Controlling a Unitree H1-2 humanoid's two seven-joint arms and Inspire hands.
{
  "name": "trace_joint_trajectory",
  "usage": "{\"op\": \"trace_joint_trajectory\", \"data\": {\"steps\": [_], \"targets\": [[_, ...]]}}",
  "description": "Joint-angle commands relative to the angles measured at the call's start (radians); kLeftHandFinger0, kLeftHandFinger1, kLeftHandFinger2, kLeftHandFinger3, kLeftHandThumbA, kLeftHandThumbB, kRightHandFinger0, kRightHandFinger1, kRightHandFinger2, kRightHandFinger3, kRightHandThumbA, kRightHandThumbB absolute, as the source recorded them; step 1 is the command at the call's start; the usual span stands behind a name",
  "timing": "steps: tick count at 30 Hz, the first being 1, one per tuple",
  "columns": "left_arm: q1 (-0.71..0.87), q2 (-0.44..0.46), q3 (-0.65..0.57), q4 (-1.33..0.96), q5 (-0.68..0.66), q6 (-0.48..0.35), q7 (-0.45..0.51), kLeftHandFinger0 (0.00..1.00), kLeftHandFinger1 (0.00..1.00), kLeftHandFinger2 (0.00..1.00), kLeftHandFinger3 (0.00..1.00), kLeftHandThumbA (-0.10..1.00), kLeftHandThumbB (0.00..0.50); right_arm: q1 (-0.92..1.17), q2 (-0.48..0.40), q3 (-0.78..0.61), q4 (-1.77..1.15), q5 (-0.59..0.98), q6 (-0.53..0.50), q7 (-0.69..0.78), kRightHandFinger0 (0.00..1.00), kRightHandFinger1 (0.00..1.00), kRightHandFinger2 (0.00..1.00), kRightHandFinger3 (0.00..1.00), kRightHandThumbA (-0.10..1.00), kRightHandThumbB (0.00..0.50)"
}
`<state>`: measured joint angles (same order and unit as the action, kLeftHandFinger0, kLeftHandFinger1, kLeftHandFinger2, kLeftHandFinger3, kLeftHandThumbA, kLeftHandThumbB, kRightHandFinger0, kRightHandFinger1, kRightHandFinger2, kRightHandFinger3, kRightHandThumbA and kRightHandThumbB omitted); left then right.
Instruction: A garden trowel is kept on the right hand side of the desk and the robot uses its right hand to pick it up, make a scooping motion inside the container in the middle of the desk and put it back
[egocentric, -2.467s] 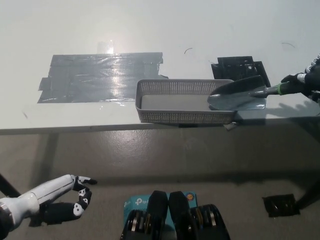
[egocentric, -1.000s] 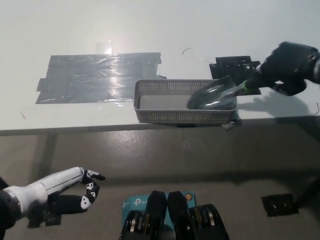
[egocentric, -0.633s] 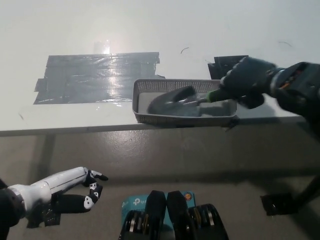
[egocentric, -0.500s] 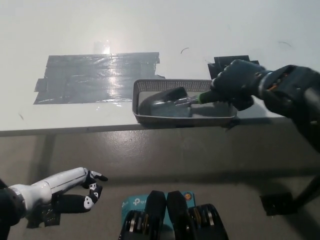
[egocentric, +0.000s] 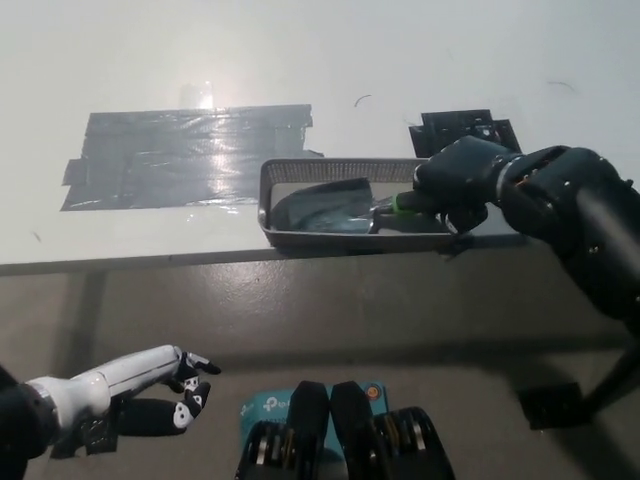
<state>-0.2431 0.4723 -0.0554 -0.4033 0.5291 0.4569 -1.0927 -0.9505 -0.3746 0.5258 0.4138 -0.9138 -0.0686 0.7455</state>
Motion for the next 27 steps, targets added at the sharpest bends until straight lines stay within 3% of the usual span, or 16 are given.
{"op": "trace_joint_trajectory", "data": {"steps": [1,2,3,5,6,7,9,10,11,13,16,19,22,26,27], "targets": [[0.015,0.012,0.008,-0.008,-0.008,0.013,0.022,0.88,0.83,0.9,1.0,1.0,0.426,-0.041,-0.034,-0.099,-0.008,0.152,0.064,0.059,0.0,0.38,0.64,0.05,-0.1,0.176],[0.017,0.012,0.009,-0.008,-0.009,0.013,0.023,0.89,0.83,0.9,1.0,1.0,0.426,-0.041,-0.034,-0.103,-0.007,0.152,0.062,0.062,0.0,0.39,0.64,0.16,-0.1,0.186],[0.023,0.011,0.011,-0.008,-0.005,0.013,0.023,0.96,0.85,0.9,1.0,1.0,0.446,-0.046,-0.042,-0.113,-0.01,0.163,0.065,0.075,0.0,0.4,0.65,0.22,-0.1,0.204],[0.033,0.01,0.015,-0.01,-0.005,0.013,0.028,0.96,0.85,0.9,1.0,1.0,0.446,-0.065,-0.074,-0.141,-0.015,0.205,0.053,0.1,0.0,0.45,0.68,0.33,-0.1,0.214],[0.036,0.014,0.012,-0.011,-0.006,0.013,0.032,0.96,0.85,0.9,1.0,1.0,0.439,-0.089,-0.097,-0.164,-0.006,0.233,0.05,0.113,0.03,0.49,0.72,0.43,-0.1,0.231],[0.037,0.015,0.011,-0.011,-0.007,0.013,0.035,0.96,0.85,0.89,1.0,1.0,0.439,-0.1,-0.103,-0.172,0.0,0.241,0.049,0.117,0.04,0.48,0.71,0.45,-0.1,0.175],[0.045,0.017,0.008,-0.01,-0.012,0.013,0.042,0.94,0.83,0.89,1.0,1.0,0.437,-0.138,-0.122,-0.197,0.031,0.282,0.026,0.123,0.01,0.47,0.72,0.46,-0.1,0.15],[0.047,0.016,0.009,-0.009,-0.013,0.013,0.042,0.93,0.83,0.89,1.0,1.0,0.445,-0.154,-0.128,-0.215,0.043,0.306,0.03,0.128,0.0,0.44,0.68,0.43,-0.1,0.134],[0.055,0.014,0.011,-0.011,-0.014,0.013,0.044,0.93,0.83,0.9,1.0,1.0,0.446,-0.161,-0.126,-0.219,0.053,0.316,0.029,0.131,0.0,0.42,0.65,0.41,-0.1,0.167],[0.059,0.008,0.012,-0.006,-0.006,0.013,0.044,0.93,0.83,0.89,1.0,1.0,0.452,-0.218,-0.137,-0.26,0.092,0.344,0.063,0.128,0.0,0.3,0.46,0.26,-0.1,0.178],[0.063,-0.005,0.019,-0.005,0.008,0.013,0.041,0.94,0.81,0.86,1.0,1.0,0.474,-0.26,-0.136,-0.319,0.139,0.396,0.106,0.107,0.0,0.09,0.27,0.1,-0.1,0.206],[0.069,-0.003,0.01,-0.006,0.003,0.013,0.056,0.95,0.8,0.84,1.0,1.0,0.476,-0.26,-0.135,-0.338,0.16,0.416,0.101,0.094,0.0,0.01,0.19,0.02,-0.1,0.232],[0.068,-0.001,0.009,-0.003,-0.001,0.013,0.06,0.95,0.8,0.84,1.0,1.0,0.471,-0.244,-0.14,-0.344,0.167,0.417,0.102,0.073,0.0,0.0,0.21,0.04,-0.1,0.168],[0.078,-0.004,0.016,-0.005,-0.003,0.013,0.06,0.96,0.82,0.85,1.0,1.0,0.472,-0.228,-0.162,-0.344,0.234,0.411,0.046,0.003,0.0,0.07,0.25,0.06,-0.1,0.17],[0.077,-0.004,0.015,-0.004,-0.003,0.013,0.063,0.97,0.82,0.84,1.0,1.0,0.481,-0.216,-0.17,-0.344,0.217,0.398,0.067,-0.014,0.0,0.13,0.31,0.13,-0.1,0.15]]}}
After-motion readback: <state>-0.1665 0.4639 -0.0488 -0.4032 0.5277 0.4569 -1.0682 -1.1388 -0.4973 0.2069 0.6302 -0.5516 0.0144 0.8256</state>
